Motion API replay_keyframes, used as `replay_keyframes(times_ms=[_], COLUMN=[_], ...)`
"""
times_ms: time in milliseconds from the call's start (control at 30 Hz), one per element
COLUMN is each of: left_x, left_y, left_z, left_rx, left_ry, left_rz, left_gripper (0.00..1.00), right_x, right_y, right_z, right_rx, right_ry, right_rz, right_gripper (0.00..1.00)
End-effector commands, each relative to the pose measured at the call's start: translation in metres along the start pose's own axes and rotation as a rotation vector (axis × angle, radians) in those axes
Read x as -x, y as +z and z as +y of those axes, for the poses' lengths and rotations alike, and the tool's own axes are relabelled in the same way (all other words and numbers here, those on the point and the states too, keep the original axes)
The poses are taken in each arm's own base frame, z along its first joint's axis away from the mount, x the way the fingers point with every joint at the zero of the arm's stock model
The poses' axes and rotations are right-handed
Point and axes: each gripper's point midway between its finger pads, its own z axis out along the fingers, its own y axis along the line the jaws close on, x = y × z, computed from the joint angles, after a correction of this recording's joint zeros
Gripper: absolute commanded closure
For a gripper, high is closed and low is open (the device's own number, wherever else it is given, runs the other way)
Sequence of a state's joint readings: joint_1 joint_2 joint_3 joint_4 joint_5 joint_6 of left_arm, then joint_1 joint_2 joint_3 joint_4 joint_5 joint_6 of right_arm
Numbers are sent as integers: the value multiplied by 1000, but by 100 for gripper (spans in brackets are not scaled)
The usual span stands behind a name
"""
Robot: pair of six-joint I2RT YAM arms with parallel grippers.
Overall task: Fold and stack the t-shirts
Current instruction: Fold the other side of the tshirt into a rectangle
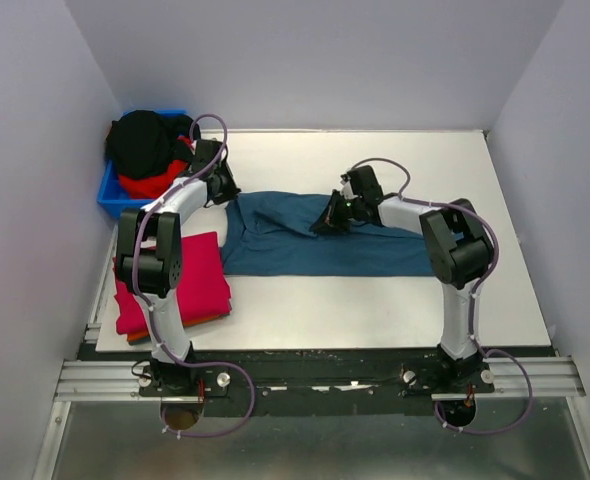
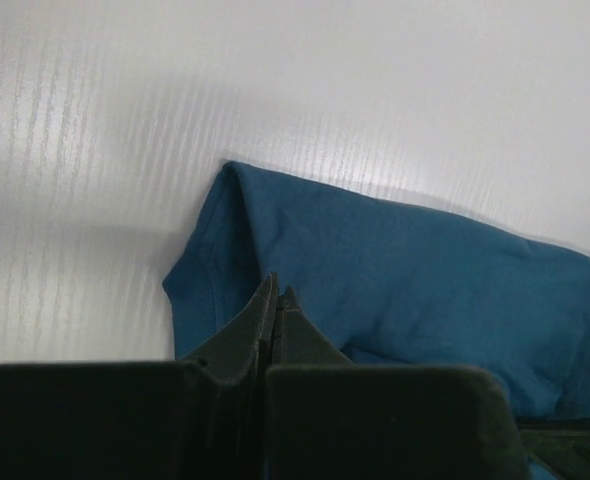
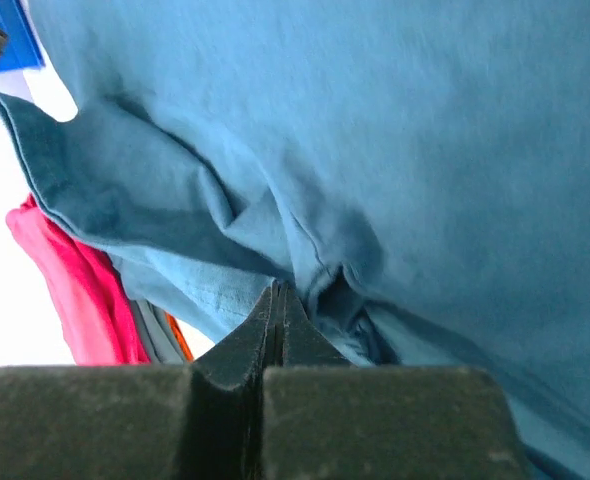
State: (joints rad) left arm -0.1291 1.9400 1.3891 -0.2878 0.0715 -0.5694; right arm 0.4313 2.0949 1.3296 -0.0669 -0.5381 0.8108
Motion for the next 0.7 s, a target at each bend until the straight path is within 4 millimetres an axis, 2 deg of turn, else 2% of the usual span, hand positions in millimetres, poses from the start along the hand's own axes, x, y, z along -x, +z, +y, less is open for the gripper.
replay_keyframes(times_ms=[0,200,567,633,667], left_x=[5,0,-28,-36,-41], left_y=[-17,-24,-39,-40,-41], left_z=[-19,-30,-41,-41,-41], left_rx=[-39,-53,-67,-69,-72], left_ry=[15,34,73,77,80], left_rz=[-30,-34,-21,-12,-6], left_gripper=[100,100,100,100,100], right_x=[-13,-21,-53,-56,-57], right_y=[-17,-29,-43,-44,-43], right_z=[16,21,-3,-6,-9], right_rx=[66,94,61,54,47], right_ry=[-54,-89,-100,-105,-106], right_rz=[2,3,33,40,46], right_gripper=[98,98,97,95,89])
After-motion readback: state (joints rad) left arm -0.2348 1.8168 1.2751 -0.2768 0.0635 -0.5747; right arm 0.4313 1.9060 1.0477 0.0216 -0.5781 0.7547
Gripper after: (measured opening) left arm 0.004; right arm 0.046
